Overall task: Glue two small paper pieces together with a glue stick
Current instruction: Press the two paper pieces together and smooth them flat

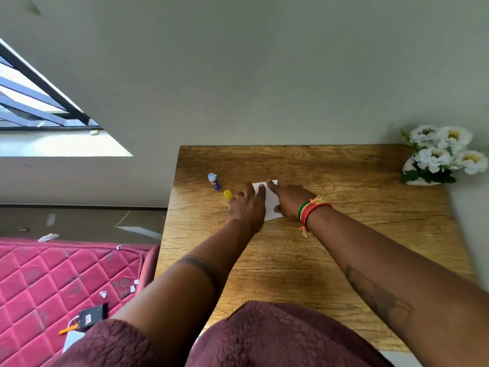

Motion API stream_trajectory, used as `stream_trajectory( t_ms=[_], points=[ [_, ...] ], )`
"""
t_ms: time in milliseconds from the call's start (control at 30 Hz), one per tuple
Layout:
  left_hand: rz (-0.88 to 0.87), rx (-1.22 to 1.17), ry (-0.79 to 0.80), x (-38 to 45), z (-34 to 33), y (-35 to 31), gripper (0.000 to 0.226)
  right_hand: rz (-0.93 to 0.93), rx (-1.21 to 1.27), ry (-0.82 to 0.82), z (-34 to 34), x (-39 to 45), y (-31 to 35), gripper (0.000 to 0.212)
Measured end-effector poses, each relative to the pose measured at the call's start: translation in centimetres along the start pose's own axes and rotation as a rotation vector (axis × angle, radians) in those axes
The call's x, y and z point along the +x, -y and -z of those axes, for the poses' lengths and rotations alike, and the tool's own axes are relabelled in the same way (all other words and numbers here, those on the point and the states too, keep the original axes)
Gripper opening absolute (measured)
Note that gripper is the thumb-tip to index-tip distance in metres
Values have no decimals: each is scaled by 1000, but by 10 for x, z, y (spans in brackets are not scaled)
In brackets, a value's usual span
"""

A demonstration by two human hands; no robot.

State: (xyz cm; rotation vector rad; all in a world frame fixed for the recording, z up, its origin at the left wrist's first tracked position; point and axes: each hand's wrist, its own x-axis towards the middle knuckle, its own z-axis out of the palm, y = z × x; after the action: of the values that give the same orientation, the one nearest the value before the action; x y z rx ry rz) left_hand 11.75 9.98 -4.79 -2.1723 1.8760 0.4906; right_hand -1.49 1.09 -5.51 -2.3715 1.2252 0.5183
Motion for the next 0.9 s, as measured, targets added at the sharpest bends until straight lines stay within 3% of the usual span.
stream_trajectory(
  t_ms=[300, 900],
  points=[
    [82, -85, 131, -4, 5, -10, 94, -8, 11, -7, -1, -3, 3, 89],
    [143, -106, 198, -4, 19, -8, 89, -56, -17, -66, -7, -22, 7, 79]
  ],
)
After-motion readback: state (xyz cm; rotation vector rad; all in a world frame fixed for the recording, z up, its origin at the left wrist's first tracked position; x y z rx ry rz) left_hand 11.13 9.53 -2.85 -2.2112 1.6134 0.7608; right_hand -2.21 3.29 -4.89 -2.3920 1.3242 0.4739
